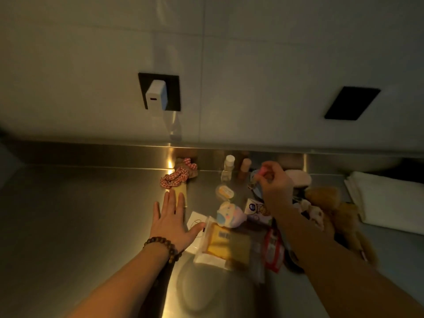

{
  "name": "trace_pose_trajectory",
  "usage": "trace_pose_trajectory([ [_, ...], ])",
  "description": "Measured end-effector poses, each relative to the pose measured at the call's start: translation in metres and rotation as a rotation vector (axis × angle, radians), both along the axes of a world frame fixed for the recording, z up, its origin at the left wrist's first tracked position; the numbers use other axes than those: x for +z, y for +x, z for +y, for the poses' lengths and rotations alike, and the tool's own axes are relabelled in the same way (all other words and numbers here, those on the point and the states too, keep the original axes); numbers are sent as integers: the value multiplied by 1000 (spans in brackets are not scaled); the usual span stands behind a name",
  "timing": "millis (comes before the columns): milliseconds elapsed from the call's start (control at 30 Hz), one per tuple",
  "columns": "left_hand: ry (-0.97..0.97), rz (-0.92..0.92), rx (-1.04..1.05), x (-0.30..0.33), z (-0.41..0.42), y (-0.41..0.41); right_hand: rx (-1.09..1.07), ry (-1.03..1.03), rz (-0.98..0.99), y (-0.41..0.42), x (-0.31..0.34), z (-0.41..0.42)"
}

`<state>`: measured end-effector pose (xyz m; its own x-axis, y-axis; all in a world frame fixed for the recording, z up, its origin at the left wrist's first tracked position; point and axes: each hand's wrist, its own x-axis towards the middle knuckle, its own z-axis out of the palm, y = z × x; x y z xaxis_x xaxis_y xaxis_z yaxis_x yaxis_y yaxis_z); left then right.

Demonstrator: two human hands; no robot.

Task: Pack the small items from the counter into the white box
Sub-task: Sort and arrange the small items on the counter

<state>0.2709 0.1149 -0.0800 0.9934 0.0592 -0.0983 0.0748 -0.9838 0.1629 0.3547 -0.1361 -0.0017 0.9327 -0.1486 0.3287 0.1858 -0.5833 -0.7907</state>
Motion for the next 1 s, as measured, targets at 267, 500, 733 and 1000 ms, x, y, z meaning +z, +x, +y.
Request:
trace_pose_trajectory([
  [267,-1,-27,-22,0,-5,24,51,-94,104,26,-20,19],
  [500,-3,-17,-31,3,-5,23,79,-73,91,25,-21,32],
  [733,-30,-30,-46,7,-5,15,41,-19,186,17,-14,33],
  [1000,-139,-193,18,20,9,3,165,-565,11,-56,-11,51],
])
